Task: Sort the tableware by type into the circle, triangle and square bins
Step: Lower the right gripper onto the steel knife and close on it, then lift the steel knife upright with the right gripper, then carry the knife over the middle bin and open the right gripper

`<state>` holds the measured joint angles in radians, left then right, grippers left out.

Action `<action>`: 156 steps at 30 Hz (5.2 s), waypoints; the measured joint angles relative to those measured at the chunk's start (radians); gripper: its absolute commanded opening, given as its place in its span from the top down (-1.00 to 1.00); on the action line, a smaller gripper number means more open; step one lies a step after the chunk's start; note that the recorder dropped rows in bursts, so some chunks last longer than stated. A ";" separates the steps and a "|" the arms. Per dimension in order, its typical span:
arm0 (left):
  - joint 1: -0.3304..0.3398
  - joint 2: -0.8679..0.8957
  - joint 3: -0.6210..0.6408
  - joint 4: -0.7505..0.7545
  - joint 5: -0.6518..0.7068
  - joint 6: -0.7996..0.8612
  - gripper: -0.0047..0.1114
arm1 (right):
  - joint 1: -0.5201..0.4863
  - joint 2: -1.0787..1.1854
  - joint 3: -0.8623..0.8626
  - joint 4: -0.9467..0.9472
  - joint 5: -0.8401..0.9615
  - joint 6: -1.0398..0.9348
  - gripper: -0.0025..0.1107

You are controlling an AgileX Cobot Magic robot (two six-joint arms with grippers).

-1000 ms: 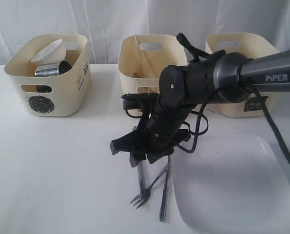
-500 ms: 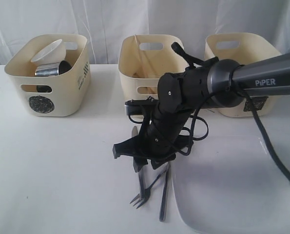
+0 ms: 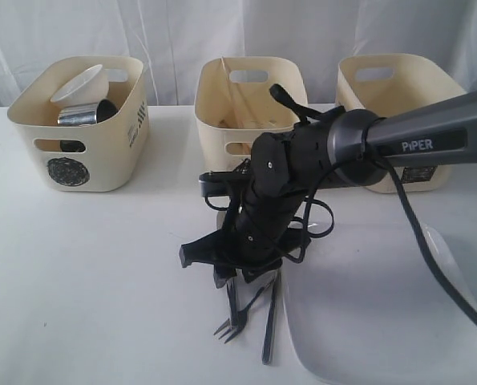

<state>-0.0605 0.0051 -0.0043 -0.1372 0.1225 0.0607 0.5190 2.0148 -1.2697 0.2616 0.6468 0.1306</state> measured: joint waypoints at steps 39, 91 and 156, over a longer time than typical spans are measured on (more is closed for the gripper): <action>0.000 0.000 0.000 0.000 0.000 0.000 0.20 | 0.021 0.034 -0.014 0.011 -0.006 0.007 0.94; 0.000 0.000 0.000 0.000 0.000 0.000 0.20 | 0.098 0.004 -0.108 -0.196 0.171 -0.029 0.32; 0.000 0.000 0.000 0.000 0.000 0.000 0.20 | -0.025 -0.308 -0.014 -0.219 -0.241 -0.044 0.96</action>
<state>-0.0605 0.0051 -0.0043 -0.1372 0.1228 0.0607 0.4944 1.7073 -1.2833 0.0426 0.4056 0.0863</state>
